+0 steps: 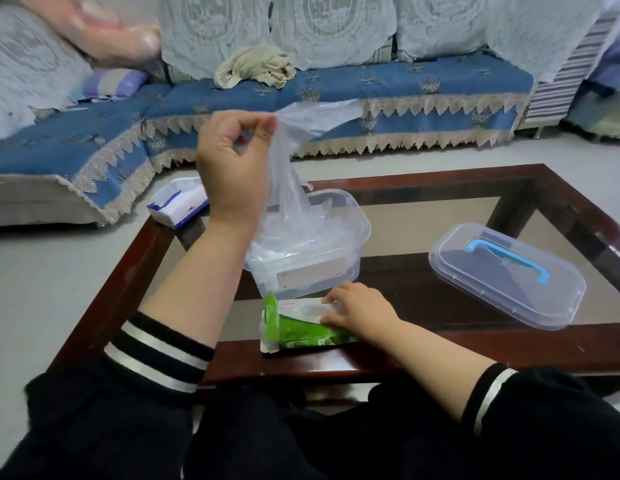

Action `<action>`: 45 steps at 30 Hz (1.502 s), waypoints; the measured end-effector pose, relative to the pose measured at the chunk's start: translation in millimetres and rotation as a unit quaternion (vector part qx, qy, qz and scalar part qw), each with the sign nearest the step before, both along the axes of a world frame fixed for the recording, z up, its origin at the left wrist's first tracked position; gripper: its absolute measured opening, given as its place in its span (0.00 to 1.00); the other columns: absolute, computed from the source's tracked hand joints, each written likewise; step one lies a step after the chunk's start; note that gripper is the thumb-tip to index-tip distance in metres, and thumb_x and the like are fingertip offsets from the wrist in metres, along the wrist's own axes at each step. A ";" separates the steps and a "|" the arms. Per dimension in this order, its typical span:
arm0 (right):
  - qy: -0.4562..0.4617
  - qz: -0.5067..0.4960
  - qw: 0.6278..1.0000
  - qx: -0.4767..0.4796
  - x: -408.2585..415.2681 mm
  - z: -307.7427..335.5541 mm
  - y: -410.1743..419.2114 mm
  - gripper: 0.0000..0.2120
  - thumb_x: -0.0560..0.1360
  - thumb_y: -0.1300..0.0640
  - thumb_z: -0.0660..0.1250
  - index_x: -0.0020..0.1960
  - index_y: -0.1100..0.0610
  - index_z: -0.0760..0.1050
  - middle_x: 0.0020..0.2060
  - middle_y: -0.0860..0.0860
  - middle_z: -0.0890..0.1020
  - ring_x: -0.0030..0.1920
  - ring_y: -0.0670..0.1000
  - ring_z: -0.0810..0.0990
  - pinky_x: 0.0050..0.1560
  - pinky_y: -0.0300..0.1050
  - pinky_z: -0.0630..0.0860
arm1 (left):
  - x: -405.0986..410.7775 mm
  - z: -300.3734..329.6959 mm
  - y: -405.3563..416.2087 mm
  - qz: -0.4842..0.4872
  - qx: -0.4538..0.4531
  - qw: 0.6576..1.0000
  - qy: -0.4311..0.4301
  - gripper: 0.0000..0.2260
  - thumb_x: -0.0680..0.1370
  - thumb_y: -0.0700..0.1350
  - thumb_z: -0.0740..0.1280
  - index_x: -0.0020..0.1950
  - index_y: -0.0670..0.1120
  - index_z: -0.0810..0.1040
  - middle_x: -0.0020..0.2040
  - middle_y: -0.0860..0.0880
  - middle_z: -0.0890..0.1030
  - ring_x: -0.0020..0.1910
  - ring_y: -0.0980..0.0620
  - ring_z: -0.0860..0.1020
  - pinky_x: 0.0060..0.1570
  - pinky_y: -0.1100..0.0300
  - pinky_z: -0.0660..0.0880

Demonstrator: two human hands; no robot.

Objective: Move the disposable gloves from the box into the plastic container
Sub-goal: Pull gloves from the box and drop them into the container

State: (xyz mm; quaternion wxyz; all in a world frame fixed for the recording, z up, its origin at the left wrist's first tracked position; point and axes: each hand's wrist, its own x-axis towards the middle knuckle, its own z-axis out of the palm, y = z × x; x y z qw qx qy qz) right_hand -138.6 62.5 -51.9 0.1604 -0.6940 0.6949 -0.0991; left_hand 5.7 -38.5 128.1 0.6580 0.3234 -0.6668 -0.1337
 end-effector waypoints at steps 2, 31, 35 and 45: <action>0.009 0.003 1.000 -0.008 0.6 -0.2 0.2 0.20 0.74 0.40 0.66 0.62 0.49 0.74 0.61 0.48 0.75 0.60 0.53 0.73 0.56 0.48 0.69 | -12.7 -30.1 -17.8 -0.008 0.058 0.980 -0.189 0.05 0.76 0.51 0.69 0.47 0.51 0.81 0.43 0.54 0.78 0.46 0.52 0.74 0.49 0.56 0.72; -0.118 0.011 0.993 0.001 8.9 -4.0 -2.0 0.19 0.75 0.57 0.67 0.65 0.55 0.74 0.63 0.52 0.76 0.63 0.53 0.73 0.62 0.43 0.67 | -7.0 -103.1 -37.1 -0.069 0.212 0.859 -0.460 0.10 0.81 0.39 0.59 0.51 0.49 0.80 0.43 0.51 0.79 0.42 0.51 0.74 0.45 0.58 0.70; -0.162 -0.028 0.986 -0.003 12.1 -1.7 -3.6 0.14 0.74 0.51 0.68 0.59 0.53 0.78 0.57 0.48 0.80 0.58 0.49 0.76 0.57 0.42 0.70 | 12.0 -105.3 38.1 -0.133 0.076 0.939 -0.308 0.11 0.78 0.46 0.66 0.58 0.44 0.81 0.44 0.54 0.83 0.41 0.61 0.78 0.45 0.70 0.74; -0.134 -0.012 0.988 -0.077 21.8 -3.9 -7.5 0.15 0.72 0.51 0.72 0.57 0.52 0.81 0.53 0.53 0.80 0.56 0.53 0.76 0.57 0.48 0.71 | 30.6 -166.3 70.9 -0.110 0.355 0.800 -0.472 0.36 0.68 0.51 0.77 0.72 0.50 0.65 0.68 0.51 0.73 0.67 0.49 0.69 0.64 0.58 0.64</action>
